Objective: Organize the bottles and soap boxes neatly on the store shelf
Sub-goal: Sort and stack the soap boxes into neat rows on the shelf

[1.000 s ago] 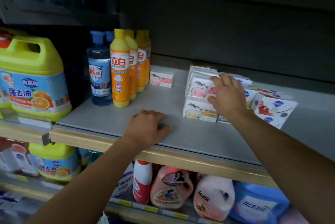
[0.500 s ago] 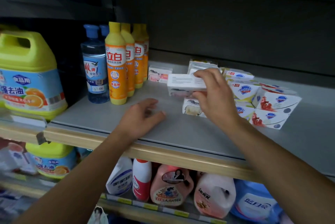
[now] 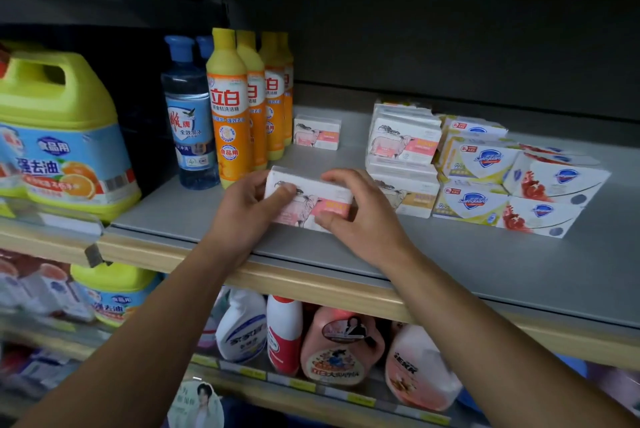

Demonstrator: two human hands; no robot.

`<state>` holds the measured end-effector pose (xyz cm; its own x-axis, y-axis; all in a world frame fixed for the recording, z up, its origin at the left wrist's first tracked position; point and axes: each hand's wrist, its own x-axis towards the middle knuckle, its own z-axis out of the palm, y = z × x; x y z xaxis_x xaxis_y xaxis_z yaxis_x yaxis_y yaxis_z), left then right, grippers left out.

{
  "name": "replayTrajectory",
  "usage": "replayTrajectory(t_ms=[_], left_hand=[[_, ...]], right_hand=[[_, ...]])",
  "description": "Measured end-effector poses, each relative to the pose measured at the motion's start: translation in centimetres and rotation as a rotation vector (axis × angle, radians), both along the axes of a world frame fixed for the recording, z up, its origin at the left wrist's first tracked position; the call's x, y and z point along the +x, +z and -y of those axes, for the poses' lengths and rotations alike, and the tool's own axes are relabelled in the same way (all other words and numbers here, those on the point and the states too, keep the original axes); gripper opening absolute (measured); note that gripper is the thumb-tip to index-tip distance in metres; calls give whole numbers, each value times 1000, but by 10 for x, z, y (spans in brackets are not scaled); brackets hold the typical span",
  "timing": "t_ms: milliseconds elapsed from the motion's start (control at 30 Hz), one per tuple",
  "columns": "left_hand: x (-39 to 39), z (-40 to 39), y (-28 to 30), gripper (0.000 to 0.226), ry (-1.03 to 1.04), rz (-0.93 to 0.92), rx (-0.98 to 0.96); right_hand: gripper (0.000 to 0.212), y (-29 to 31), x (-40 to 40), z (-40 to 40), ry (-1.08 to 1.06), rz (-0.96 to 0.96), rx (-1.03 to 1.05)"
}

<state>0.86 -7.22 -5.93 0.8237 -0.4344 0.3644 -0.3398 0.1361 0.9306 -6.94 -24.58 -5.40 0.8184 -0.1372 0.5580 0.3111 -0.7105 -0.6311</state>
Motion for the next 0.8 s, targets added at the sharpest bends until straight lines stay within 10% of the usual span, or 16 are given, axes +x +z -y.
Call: replayTrajectory(t_ms=[167,600,800], left_hand=[[5,-1,-3,20,34,-113,-78],[2,-1,3,35,-7,-156,-59],[-5,2,5,62,101,-97,88]], right_hand=[[89,-5,0,-2,61,-74,-98],[25,3,-5,6,-6,-171,499],[34,8,1,10,-14,-314,547]])
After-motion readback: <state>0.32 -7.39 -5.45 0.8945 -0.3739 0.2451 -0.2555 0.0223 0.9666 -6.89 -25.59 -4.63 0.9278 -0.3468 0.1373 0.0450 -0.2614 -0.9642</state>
